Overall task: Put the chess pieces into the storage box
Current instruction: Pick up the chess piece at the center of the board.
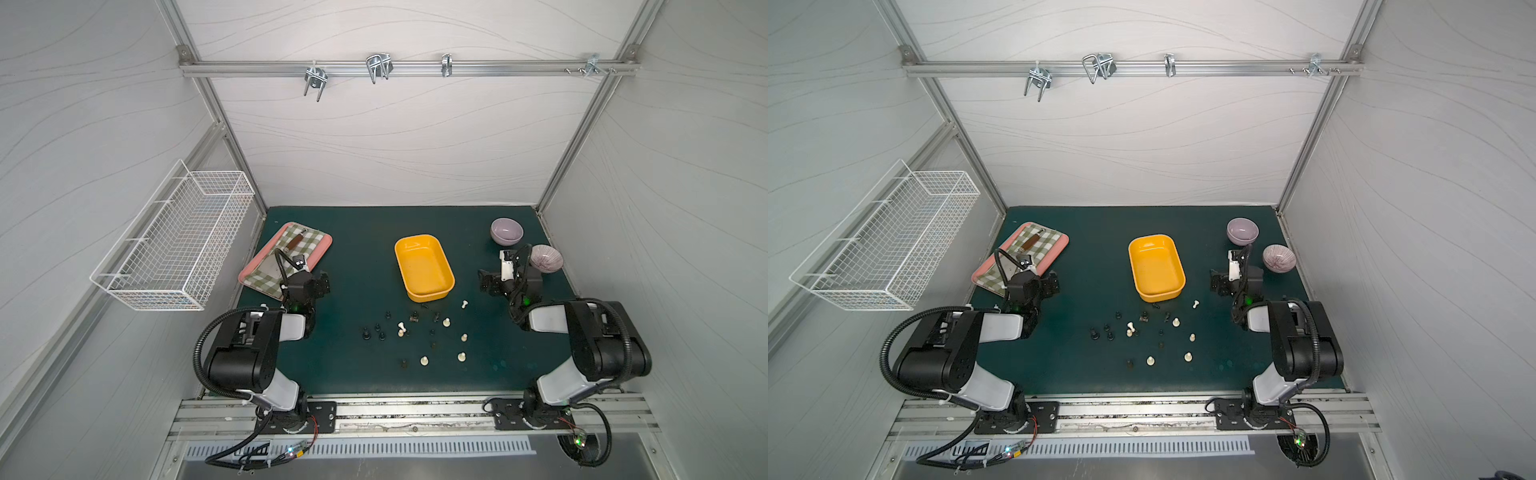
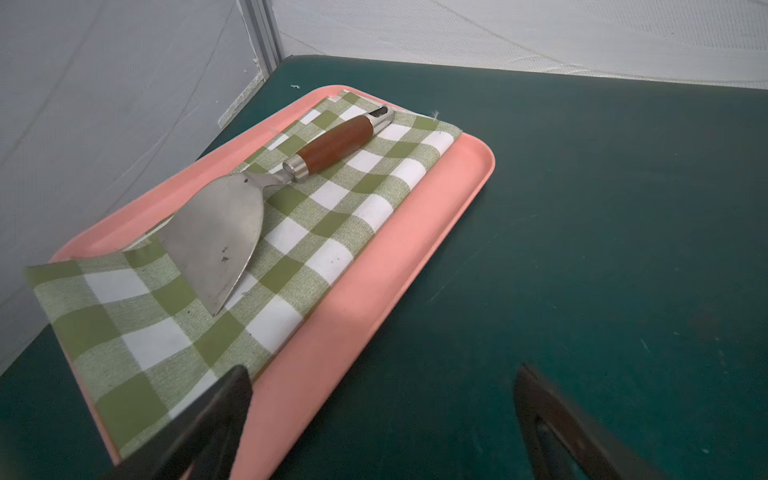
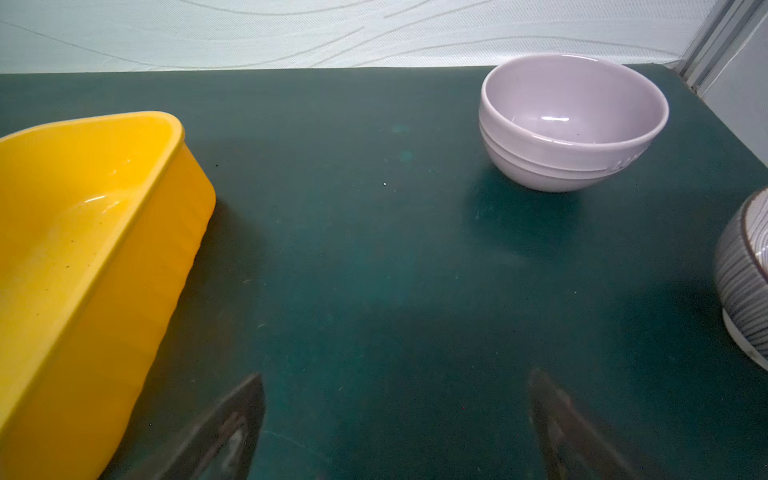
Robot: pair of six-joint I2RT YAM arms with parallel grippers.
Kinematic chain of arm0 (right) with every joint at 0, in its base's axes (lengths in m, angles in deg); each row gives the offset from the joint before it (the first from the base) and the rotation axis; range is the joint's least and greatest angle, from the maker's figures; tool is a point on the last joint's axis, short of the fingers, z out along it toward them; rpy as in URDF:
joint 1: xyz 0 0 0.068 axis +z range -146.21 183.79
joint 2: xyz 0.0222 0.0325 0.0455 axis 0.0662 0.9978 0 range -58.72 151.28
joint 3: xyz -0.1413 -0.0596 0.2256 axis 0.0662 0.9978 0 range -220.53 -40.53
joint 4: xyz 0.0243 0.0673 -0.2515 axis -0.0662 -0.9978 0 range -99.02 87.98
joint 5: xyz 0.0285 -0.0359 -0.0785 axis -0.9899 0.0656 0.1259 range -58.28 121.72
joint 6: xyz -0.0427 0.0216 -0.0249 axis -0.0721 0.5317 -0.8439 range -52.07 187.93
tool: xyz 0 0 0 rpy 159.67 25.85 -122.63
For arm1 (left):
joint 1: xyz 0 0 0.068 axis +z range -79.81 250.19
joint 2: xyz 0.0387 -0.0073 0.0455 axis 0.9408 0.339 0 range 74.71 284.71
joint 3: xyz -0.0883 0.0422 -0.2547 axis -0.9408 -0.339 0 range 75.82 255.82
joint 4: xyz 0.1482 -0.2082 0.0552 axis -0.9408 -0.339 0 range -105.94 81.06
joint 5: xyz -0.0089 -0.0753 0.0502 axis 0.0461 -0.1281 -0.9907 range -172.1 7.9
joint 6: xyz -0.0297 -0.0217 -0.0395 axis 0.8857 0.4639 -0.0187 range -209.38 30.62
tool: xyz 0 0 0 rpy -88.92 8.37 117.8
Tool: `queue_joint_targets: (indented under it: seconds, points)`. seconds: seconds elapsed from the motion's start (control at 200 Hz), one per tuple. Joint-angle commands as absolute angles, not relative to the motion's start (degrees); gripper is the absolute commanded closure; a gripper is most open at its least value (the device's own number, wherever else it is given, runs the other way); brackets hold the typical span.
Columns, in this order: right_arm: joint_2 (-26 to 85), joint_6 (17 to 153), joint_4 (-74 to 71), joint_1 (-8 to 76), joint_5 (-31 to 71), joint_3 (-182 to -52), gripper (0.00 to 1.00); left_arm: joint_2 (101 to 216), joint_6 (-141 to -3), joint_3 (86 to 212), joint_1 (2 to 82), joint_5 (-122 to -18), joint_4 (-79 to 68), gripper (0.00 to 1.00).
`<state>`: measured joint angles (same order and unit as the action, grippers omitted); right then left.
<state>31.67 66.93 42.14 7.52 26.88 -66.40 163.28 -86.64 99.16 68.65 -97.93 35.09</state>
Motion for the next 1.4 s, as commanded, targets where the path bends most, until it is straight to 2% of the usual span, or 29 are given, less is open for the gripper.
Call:
queue_joint_targets:
  seconds: [0.0, 1.395]
  points:
    - [31.98, 66.52, 43.29, 7.26, 26.12, -66.68, 0.01, 163.12, -86.91, 99.99, 68.87, -97.92, 38.17, 0.01]
    - [31.94, 66.46, 43.06, 7.31, 26.2, -66.72, 0.01, 163.12, -86.74, 100.43, 69.52, -96.39, 37.3, 0.01]
